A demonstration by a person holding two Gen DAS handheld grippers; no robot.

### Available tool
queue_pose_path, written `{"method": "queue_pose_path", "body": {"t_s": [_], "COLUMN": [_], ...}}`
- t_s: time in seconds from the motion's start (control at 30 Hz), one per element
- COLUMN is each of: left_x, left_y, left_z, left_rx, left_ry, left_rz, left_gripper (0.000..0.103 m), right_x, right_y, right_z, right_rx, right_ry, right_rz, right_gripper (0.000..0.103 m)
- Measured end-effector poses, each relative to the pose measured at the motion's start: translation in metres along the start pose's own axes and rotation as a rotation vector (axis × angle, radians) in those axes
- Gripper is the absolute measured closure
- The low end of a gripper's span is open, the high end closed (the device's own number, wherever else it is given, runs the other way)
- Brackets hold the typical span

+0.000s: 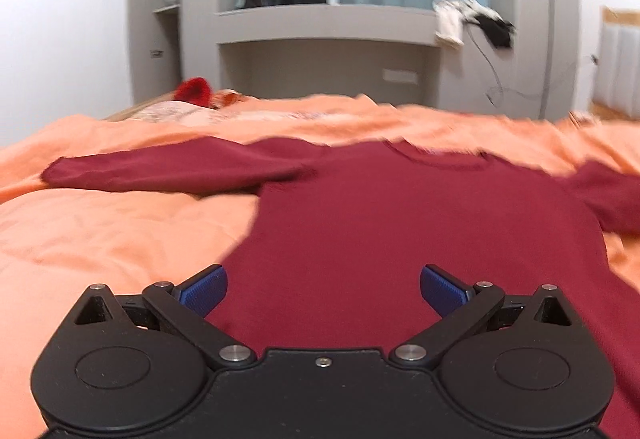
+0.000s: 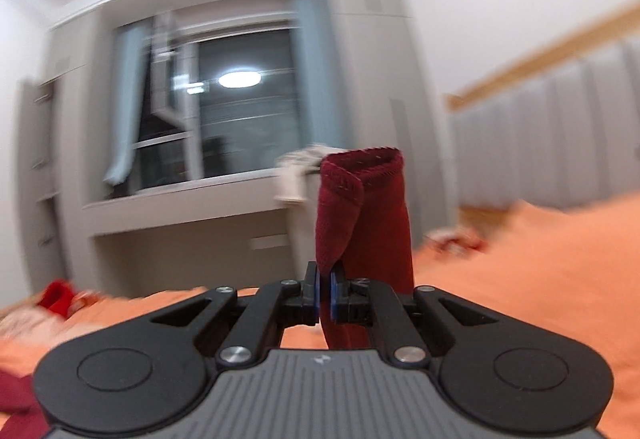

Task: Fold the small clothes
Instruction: 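Carry the cuff with the right gripper across the shirt body and release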

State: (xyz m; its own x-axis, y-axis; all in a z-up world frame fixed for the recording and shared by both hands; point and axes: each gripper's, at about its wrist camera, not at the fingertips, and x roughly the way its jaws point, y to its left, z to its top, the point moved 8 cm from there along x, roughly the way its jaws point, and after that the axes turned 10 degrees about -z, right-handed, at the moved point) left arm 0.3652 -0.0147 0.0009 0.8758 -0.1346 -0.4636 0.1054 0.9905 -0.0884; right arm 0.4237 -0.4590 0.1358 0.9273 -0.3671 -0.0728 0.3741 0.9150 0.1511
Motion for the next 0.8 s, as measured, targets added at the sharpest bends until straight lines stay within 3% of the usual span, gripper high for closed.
{"method": "queue_pose_path", "body": {"t_s": [0.2,0.4,0.6,0.8], "left_x": [-0.026,-0.042,-0.052,-0.049], "left_y": [0.033,0.078,0.109,0.108], "left_z": [0.024,0.041,0.044,0.045], "left_rx": [-0.060,-0.174,-0.258,-0.250], "left_ry": [-0.103,-0.163,-0.188,-0.213], "left_rz": [0.072,0.138,0.164,0.143], "left_gripper": [0.001,0.001,0.001,0.001], "right_x": [-0.059,-0.113,-0.162,-0.200], "right_y": [0.130,0.237,0.316,0.347], "right_z": [-0.001,-0.038,-0.114,-0.197], "right_rx": [-0.176,-0.366,-0.607,-0.855], "right_ry": [-0.045,-0.023,0.012,0.076], "right_rz": [0.198,0.367,0.481,0.571], "right_gripper": [0.098,0.098,0.098,0.098]}}
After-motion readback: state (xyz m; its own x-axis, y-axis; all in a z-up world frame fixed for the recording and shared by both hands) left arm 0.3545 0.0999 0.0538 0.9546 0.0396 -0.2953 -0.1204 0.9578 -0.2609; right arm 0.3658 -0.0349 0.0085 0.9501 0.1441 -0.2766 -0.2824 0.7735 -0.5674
